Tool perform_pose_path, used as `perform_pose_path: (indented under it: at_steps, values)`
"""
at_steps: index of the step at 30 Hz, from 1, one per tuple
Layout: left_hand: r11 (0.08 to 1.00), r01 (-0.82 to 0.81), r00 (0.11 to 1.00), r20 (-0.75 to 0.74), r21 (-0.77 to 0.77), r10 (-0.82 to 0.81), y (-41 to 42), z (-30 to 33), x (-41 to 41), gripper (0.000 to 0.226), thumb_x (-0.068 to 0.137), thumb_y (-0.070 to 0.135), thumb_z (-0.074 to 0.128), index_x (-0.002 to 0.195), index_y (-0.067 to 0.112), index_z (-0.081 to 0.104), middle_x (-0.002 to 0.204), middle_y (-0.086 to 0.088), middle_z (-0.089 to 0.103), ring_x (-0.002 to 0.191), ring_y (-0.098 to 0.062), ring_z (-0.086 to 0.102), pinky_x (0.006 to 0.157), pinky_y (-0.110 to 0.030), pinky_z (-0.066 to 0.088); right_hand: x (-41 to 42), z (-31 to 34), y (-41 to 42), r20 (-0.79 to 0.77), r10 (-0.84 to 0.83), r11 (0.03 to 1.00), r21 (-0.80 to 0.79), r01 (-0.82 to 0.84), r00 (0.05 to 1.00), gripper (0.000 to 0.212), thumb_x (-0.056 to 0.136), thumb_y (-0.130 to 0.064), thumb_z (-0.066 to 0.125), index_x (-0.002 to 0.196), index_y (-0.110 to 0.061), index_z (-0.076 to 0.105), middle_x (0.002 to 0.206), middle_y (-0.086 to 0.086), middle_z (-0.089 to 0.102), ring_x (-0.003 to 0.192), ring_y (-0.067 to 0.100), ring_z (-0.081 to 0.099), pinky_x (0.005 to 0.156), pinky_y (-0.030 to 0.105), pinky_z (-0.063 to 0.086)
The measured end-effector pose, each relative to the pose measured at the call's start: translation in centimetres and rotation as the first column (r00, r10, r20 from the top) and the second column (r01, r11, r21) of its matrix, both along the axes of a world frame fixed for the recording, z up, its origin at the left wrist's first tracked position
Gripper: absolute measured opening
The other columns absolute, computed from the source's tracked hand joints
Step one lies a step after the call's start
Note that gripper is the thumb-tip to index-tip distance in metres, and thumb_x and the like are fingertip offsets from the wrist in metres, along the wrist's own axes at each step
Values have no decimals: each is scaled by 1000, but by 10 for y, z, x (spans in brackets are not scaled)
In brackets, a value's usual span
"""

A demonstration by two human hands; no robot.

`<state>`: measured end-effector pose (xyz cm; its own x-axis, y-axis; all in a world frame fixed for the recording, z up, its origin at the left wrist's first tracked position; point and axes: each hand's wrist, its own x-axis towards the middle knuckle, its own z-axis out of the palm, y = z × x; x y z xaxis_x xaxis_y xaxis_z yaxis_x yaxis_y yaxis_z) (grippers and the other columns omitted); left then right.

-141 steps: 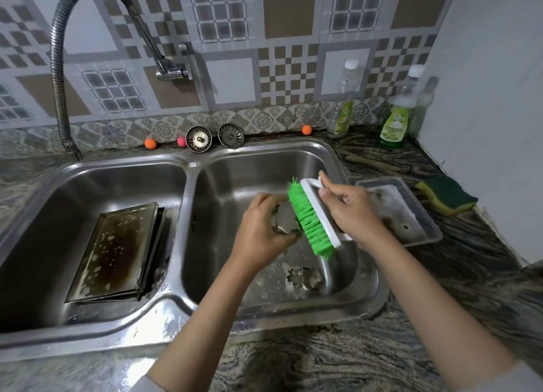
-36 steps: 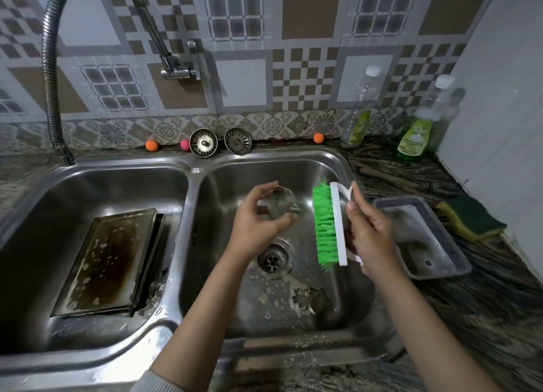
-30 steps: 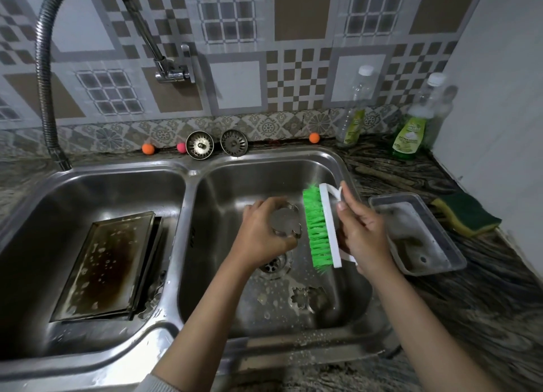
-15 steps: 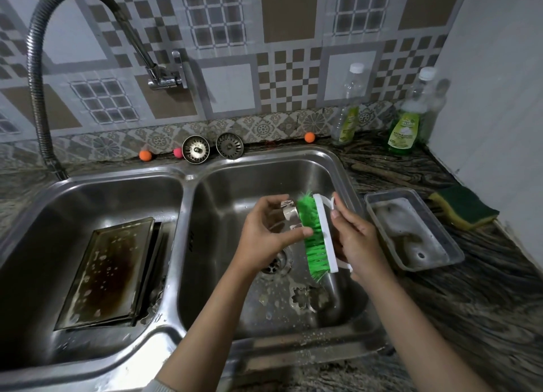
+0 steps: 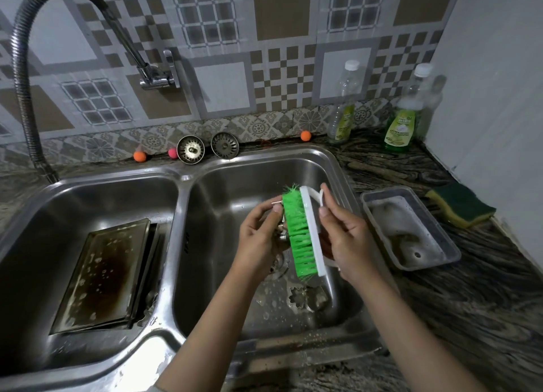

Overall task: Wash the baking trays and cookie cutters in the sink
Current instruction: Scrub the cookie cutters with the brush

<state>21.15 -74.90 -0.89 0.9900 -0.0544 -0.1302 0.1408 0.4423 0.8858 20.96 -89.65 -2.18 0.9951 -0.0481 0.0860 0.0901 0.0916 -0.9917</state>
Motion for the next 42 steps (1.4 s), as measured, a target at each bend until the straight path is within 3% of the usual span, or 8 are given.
perform_pose_path:
  at_steps: [2,6,8,13,18,24,36,42]
  values:
    - [999,-40,999,-37,-29,39,3,-3,2,30,78,25,62,104,10,62,93,-7,67,79,-22,65,70,-43,55,-3,-3,-3,17,11,998,-55,-10,1000,41,84,-47,61,125,-47,56,74,13,59,65,21,47,66,35,42]
    - [985,-148,984,-113,-84,138,11,0,11,20,84,21,61,102,12,61,83,-7,63,64,-17,63,62,-36,55,-5,-1,-6,69,43,993,-109,-35,997,38,92,-15,58,125,-35,53,126,-11,61,110,1,58,89,19,46]
    - [992,-123,986,-118,-39,117,8,1,11,9,90,16,57,97,14,63,82,-6,64,63,-17,63,58,-33,56,2,3,-4,61,9,998,-59,-5,998,39,94,-13,56,124,-37,54,106,-21,68,85,4,61,75,32,49]
    - [982,-182,980,-79,41,184,-3,-2,10,10,92,13,58,93,15,67,78,-1,69,65,-14,62,62,-30,50,6,5,13,37,-53,998,-24,54,998,37,89,-31,59,123,-45,55,110,-4,68,86,10,56,80,37,50]
    - [953,-269,961,-23,137,275,13,-3,16,11,92,13,60,90,20,69,76,1,68,63,-12,62,57,-27,51,-14,-2,20,5,8,999,-43,-7,1000,40,94,-14,54,132,-25,49,134,-2,55,101,-5,61,80,14,49]
    - [976,-175,984,3,127,176,0,-9,4,9,92,12,58,96,13,67,86,-5,71,71,-17,66,65,-34,55,11,7,13,-67,-101,994,30,103,993,36,93,-21,58,113,-51,60,107,-12,71,88,17,64,84,48,54]
    - [949,-204,973,-155,-241,169,60,-19,12,23,86,31,52,106,18,54,84,-7,62,94,-30,62,75,-40,57,-15,-22,10,-126,23,999,-44,-29,992,37,89,-28,60,121,-45,57,132,-8,57,122,15,54,103,48,44]
    - [922,-384,913,-125,56,388,155,-22,-8,19,87,25,64,100,13,58,87,-11,58,76,-24,60,70,-38,56,-3,-23,12,-113,54,996,-70,-62,992,38,80,-43,60,115,-57,57,109,-12,66,96,8,57,96,49,46]
